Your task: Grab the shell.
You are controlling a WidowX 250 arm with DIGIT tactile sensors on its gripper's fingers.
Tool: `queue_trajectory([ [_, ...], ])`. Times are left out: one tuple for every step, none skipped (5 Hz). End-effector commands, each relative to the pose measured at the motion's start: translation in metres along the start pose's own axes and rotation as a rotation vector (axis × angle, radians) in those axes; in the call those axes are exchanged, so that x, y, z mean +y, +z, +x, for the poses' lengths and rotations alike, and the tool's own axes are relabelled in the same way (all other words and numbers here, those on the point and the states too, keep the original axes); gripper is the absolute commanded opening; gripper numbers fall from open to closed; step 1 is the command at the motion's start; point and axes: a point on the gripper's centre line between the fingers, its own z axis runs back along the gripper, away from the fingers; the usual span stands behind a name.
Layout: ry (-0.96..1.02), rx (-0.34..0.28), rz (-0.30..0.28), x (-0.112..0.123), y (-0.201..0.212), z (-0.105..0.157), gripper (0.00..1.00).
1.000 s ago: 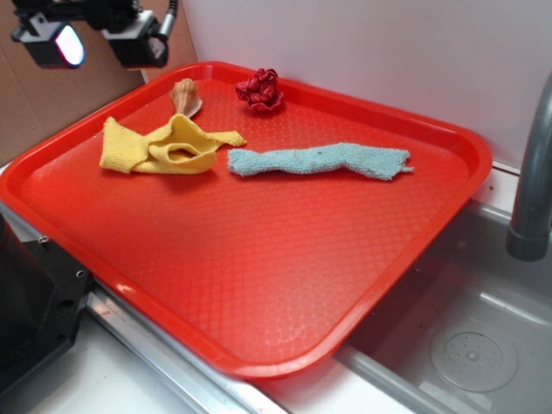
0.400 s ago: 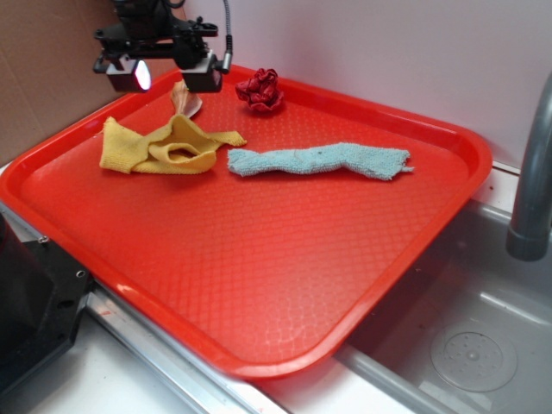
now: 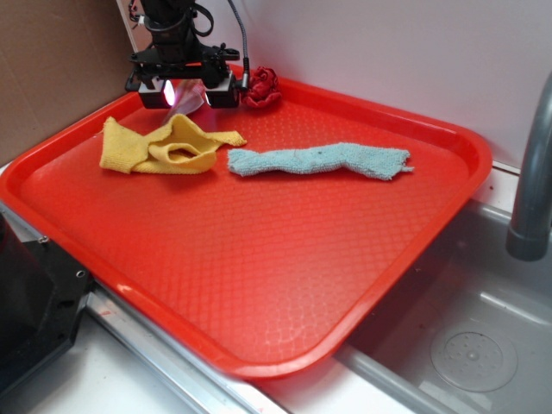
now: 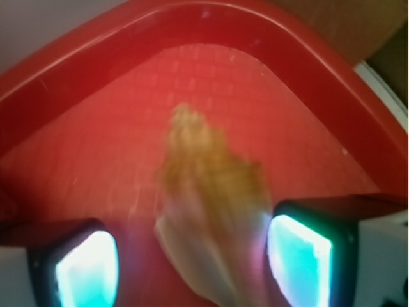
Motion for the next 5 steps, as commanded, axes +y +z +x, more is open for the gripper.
queue_trajectory([
  [0.011,-0.027,-0.01,0.011,0.008,0.015,0.0],
  [-0.026,-0.011,-0.023,0.009,0.014,0.013,0.0],
  [-0.165,0.031,-0.023,0.0,0.04,0.006,0.0],
  [-0.299,0.087,-0.007,-0.01,0.073,-0.007,0.0],
  [-0.444,0.182,-0.083,-0.017,0.105,-0.038,0.0],
])
